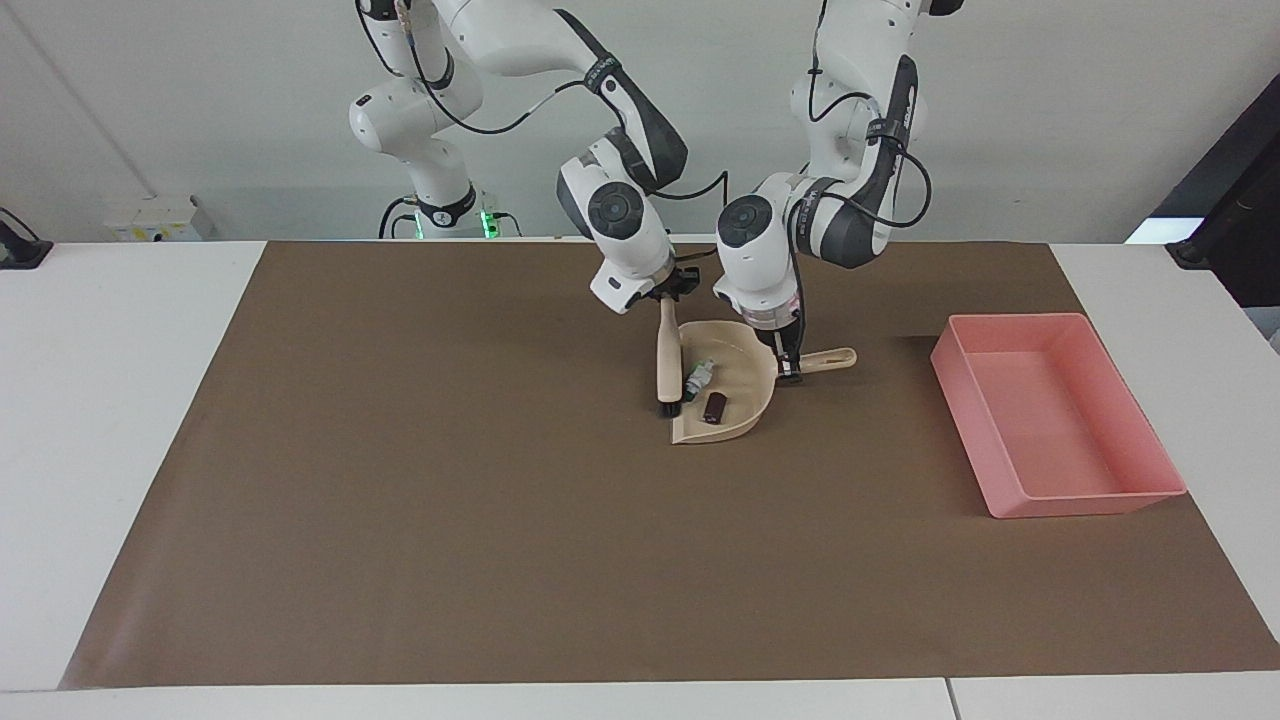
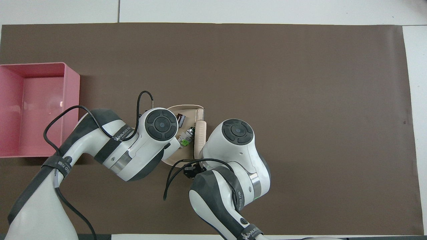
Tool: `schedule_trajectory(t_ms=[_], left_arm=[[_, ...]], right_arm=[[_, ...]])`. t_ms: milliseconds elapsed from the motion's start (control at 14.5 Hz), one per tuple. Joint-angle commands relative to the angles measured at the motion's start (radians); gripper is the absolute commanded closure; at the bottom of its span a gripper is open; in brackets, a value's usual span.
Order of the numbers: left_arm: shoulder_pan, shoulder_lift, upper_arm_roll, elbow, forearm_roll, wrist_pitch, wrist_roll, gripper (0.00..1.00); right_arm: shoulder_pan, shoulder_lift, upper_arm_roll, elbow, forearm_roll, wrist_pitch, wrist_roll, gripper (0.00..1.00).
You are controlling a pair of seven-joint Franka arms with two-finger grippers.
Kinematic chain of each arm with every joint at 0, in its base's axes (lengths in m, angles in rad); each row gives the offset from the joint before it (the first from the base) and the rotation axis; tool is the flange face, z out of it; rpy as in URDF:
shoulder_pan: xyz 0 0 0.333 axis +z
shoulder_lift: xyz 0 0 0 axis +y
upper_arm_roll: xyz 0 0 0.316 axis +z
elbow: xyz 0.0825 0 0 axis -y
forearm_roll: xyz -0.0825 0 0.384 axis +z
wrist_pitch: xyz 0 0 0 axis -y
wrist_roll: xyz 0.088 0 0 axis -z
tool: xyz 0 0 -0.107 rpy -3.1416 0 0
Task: Clean e-waste and dump in bin
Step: 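Sweep the e-waste into the dustpan with the brush in the right gripper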
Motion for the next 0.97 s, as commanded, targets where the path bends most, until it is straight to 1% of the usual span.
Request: schedule_trajectory(t_ms=[0,138,276,345,484,553,622,760,898], left_arm=[[-0.025,0.026,0.004,0.019,0.009,-0.002,-0.012,1.0],[-0.021,0.024,0.003,0.019,0.003,0.002,-0.011,1.0],[-0.013,0.021,0.001,0.019,-0.005,0.016,-0.009,1.0],[-0.012,0.018,0.001,0.017,-0.02,0.024,-0.005,1.0],[-0.003,0.011,0.001,0.017,-0.066,0.025,0.012,1.0],[0.011,0.006,0.001,0.017,-0.101,0.027,0.045,1.0],[0.022,0.004,0.001,0.019,-0.148,0.027,0.093,1.0],[0.065,-0.011,0.003,0.022,-0.248,0.028,0.205,1.0],[0.117,-0.038,0.003,0.022,-0.325,0.024,0.288,1.0]], right_arm=[[-0.009,0.015,0.006,0.015,0.142,0.046,-0.09,0.99],[-0.013,0.013,0.005,0.017,0.142,0.043,-0.085,0.99],[-0.01,-0.013,0.0,0.014,0.13,0.037,-0.059,0.99],[-0.005,-0.037,-0.001,0.008,0.077,0.039,-0.004,0.99],[-0.008,-0.086,0.005,0.009,-0.14,0.034,0.169,1.0],[-0.01,-0.116,0.003,0.009,-0.169,0.01,0.235,1.0],[-0.015,-0.137,0.002,0.012,-0.18,-0.042,0.268,1.0],[-0.018,-0.185,-0.005,0.009,-0.203,-0.116,0.277,1.0],[-0.053,-0.231,-0.005,0.009,-0.287,-0.2,0.283,1.0]])
